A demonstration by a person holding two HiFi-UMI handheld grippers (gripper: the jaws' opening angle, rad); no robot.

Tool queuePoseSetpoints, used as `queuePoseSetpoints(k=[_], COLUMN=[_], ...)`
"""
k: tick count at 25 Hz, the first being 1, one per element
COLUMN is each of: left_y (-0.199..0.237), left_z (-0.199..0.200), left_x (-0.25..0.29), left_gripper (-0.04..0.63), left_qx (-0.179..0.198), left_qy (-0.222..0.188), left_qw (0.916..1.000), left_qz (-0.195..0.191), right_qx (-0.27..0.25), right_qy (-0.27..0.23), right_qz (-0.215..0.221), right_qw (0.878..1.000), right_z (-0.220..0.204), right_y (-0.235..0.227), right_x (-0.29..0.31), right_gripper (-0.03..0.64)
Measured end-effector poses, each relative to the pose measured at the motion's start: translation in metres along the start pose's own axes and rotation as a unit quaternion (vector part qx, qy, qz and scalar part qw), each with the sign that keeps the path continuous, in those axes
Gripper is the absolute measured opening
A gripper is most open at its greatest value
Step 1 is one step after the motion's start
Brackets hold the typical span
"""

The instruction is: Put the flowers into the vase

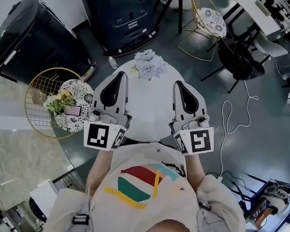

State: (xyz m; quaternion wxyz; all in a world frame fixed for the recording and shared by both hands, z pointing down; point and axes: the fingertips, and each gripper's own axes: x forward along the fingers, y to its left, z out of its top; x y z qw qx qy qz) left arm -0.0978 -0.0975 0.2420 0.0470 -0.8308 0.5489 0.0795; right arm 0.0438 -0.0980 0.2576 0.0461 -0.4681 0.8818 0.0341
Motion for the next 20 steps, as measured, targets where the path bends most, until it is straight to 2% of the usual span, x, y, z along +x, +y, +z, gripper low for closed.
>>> queuePoseSetpoints(k=[20], left_y=[0.007], left_z=[-0.01], left_x=[0.006], left_gripper=[0.006], left_qx=[-0.016], left_qy=[0.01], left_qw=[0.9998], left_qz=[0.006], right_qx=[-0.009], right_qy=[0.011], right_qz=[0.011], right_qw=[1.0], right_z=[-0.008], right_y=[-0.003], right_x=[0.0], right_gripper=[0.011])
